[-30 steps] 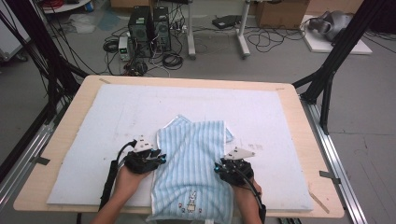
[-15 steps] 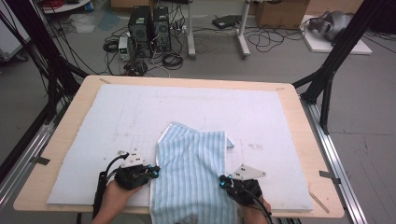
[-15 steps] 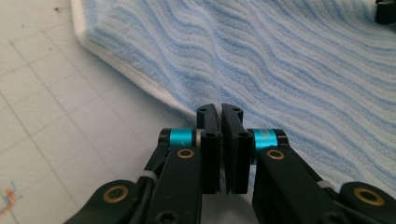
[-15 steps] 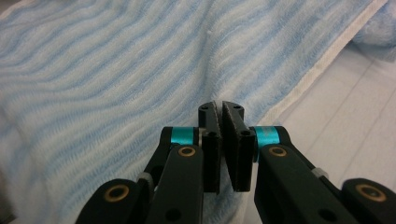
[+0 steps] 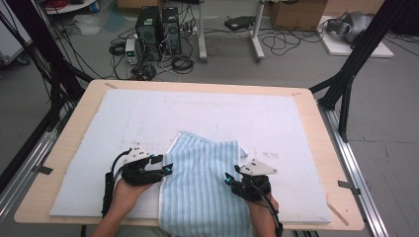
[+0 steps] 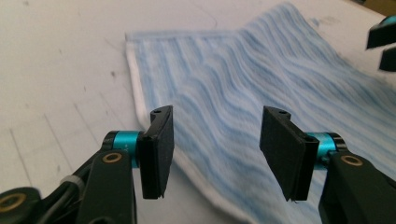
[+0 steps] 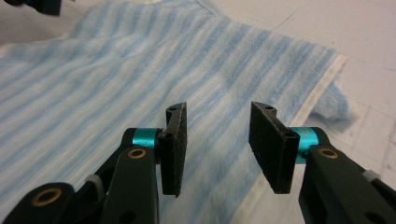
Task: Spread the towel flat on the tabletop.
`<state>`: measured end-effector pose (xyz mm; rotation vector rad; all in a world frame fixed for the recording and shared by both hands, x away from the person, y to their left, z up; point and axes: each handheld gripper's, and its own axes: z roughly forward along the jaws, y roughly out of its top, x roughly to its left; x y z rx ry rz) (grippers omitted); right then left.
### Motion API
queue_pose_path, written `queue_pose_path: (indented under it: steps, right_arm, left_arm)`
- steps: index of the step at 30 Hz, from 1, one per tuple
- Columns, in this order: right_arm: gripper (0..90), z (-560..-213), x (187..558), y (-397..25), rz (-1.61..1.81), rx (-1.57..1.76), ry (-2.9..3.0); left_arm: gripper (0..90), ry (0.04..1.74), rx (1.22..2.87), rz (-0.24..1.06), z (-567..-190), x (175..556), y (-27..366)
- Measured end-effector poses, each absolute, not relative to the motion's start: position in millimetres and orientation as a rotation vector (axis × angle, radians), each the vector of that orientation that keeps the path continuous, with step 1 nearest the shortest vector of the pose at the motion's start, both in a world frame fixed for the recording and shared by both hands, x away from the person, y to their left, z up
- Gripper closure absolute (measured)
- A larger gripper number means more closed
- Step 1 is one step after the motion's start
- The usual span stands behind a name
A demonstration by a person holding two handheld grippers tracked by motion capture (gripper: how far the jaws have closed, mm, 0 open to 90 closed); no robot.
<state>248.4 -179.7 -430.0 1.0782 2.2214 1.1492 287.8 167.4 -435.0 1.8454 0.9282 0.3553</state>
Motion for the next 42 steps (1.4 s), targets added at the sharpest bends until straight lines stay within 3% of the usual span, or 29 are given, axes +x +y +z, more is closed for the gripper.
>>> queue_pose_path:
  steps: [3, 5, 8, 11, 18, 23, 26, 27, 30, 34, 40, 42]
  right_arm:
    - [58.1, -438.4, 261.9, -168.0, 1.103, 1.077, 2.276]
    - [63.6, -444.4, 265.7, -162.3, 1.072, 1.047, 2.317]
    - [76.7, -449.1, 265.7, -161.6, 1.067, 1.044, 2.35]
    - [86.6, -449.0, 261.4, -161.6, 1.078, 1.035, 2.371]
    - [87.2, -450.7, 239.6, -167.6, 1.138, 1.016, 2.378]
    - [86.6, -451.1, 215.1, -171.2, 1.143, 0.991, 2.385]
    - [81.8, -449.2, 208.8, -173.0, 1.157, 0.979, 2.379]
    - [77.4, -447.1, 208.5, -173.6, 1.172, 0.98, 2.364]
    - [63.5, -437.2, 215.5, -176.3, 1.216, 0.996, 2.273]
    - [54.5, -433.1, 239.2, -178.8, 1.158, 1.059, 2.21]
    - [57.2, -449.7, 267.8, -177.7, 1.045, 1.165, 2.28]
    - [70.9, -450.9, 266.8, -180.4, 1.082, 1.168, 2.281]
  left_arm:
    - [46.1, 0.937, 1.888, 0.357, -439.8, 296.0, 157.6]
    - [49.4, 0.917, 1.936, 0.361, -443.9, 298.1, 150.1]
    - [61.2, 0.925, 2.001, 0.356, -449.9, 299.9, 142.5]
    - [84.5, 0.915, 2.048, 0.375, -450.6, 298.3, 140.8]
    - [85.9, 0.907, 2.066, 0.288, -447.3, 278.4, 146.9]
    - [79.7, 0.898, 2.019, 0.234, -447.3, 266.1, 155.2]
    - [52.7, 0.931, 1.947, 0.27, -443.1, 268.9, 160.1]
    - [49.8, 0.936, 1.933, 0.292, -441.7, 272.0, 162.2]
    - [44.7, 0.951, 1.872, 0.349, -436.3, 286.2, 166.4]
    - [43.7, 0.954, 1.818, 0.405, -427.5, 306.3, 168.4]
    - [41.8, 0.978, 1.813, 0.404, -415.6, 330.7, 174.0]
    - [40.5, 0.99, 1.817, 0.405, -416.4, 334.9, 176.1]
